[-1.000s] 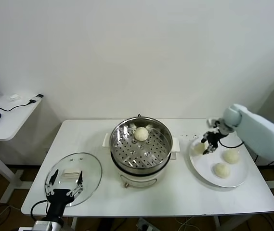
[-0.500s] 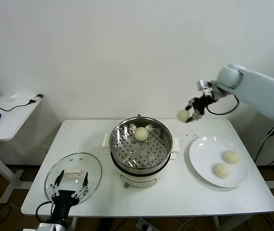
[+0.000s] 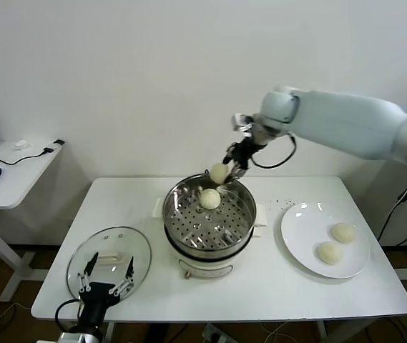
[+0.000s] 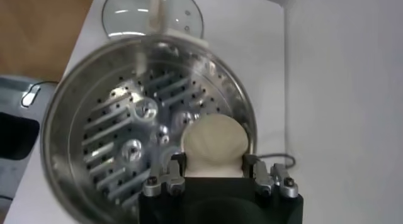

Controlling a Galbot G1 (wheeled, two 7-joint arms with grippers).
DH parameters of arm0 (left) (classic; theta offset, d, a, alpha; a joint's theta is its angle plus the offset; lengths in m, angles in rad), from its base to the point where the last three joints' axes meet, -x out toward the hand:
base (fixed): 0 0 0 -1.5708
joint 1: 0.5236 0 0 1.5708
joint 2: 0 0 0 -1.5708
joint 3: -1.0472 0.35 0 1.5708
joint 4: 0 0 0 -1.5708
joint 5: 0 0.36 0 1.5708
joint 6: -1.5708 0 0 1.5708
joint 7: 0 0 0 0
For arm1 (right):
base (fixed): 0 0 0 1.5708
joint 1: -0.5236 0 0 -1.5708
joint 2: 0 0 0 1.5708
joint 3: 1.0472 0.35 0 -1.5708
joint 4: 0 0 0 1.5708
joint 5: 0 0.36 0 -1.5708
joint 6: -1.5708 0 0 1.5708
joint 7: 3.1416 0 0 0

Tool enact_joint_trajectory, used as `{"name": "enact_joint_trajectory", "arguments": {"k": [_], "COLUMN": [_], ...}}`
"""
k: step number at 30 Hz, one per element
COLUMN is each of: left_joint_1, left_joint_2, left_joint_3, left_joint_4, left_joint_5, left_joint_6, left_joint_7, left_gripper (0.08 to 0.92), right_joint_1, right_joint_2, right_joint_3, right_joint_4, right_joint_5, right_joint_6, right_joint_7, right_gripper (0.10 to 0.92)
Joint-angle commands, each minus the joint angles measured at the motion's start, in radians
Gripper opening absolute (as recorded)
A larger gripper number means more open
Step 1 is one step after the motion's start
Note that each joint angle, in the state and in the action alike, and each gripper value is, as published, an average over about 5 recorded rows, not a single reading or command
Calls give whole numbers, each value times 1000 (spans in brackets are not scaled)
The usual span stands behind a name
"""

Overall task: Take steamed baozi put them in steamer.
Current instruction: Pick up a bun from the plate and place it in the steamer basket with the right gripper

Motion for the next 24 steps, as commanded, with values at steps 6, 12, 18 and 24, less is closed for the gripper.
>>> {"name": "enact_joint_trajectory", "arguments": {"k": [6, 12, 18, 24], "left_joint_1": [-2, -6, -5, -11], "left_joint_2": [-7, -8, -11, -12], "left_joint_3": [-10, -17, -18, -22], "left_joint_4": [17, 25, 29, 29], "left_joint_5": [-2, -6, -6, -7], "left_joint_6": [-7, -6, -6, -3], "left_joint_7": [-3, -6, -6, -8], "left_gripper": [823, 823, 823, 823], "right_joint_1": [-125, -171, -194, -197], "right_joint_2": [198, 204, 211, 212], "right_joint_3": [-50, -47, -38, -18], "right_joint_4": [-22, -39, -67, -93], "right_joint_5": [55, 33, 22, -2], "right_joint_6": [-54, -55, -55, -63], "right_joint_7": [84, 87, 82, 52], "right_gripper": [589, 587, 592, 647]}}
